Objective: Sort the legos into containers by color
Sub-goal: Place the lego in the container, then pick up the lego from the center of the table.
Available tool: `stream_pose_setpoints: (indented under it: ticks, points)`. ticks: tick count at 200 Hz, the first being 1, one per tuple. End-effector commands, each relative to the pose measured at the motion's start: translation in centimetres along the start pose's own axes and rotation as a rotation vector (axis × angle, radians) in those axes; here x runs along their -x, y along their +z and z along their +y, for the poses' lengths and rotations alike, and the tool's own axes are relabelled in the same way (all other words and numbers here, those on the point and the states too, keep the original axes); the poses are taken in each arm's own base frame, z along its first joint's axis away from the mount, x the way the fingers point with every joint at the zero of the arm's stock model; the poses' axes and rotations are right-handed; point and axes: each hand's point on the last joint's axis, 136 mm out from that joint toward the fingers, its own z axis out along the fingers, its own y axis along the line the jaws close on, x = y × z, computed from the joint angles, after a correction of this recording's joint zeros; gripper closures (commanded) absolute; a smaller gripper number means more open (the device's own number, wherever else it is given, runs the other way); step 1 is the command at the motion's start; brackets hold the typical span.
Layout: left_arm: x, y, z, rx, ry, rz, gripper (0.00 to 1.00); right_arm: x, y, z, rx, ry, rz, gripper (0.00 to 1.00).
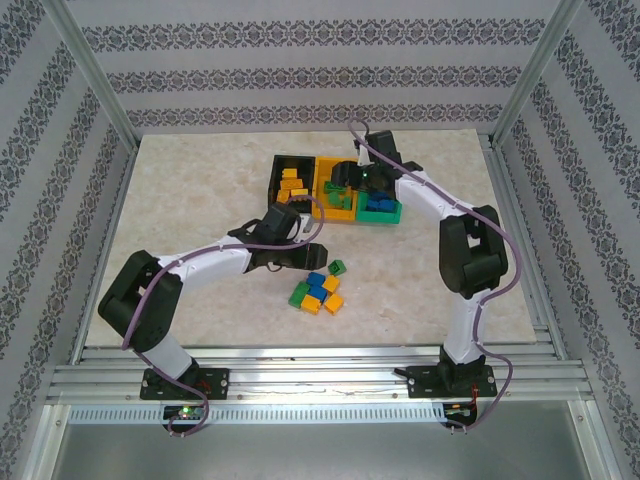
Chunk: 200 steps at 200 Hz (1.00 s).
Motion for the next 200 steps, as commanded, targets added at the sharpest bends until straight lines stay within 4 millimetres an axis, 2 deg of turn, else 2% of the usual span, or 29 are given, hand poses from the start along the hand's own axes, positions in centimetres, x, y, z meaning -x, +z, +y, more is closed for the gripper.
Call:
stream_pose_setpoints:
  ticks: [1, 27, 70, 109, 123, 164, 200]
  points:
    - [0.6, -0.4, -1.3, -0.034, 0.029, -0.035, 0.35, -0.3, -1.0, 1.0, 0.049, 0.012, -0.003, 0.39]
    - [0.4, 0.0, -1.4, -0.037, 0.037, -0.021, 0.35, -2.7, -2.3, 0.1, 0.034, 0.006, 0.008, 0.39]
    - [0.4, 0.8, -2.1, -0.057, 0.081, 0.002, 0.34, -7.5, -6.4, -2.0, -0.033, -0.027, 0.0, 0.38]
    - [0.3, 1.8, -2.9, -0.058, 0.173, 0.061, 0.34, -12.8, -9.6, -5.8, -0.149, -0.032, -0.005, 0.37]
    - [0.5, 2.0, -3.0, -0.048, 0.196, 0.073, 0.34, -14.2, -10.7, -6.6, -0.163, -0.037, -0.003, 0.37]
    - [0.5, 3.0, -2.8, -0.025, 0.234, 0.116, 0.34, -15.7, -14.4, -9.4, -0.245, -0.01, -0.077, 0.34]
    - [0.0, 4.4, -2.8, -0.014, 0.267, 0.211, 0.34, -17.5, -15.6, -12.2, -0.274, 0.079, -0.099, 0.34]
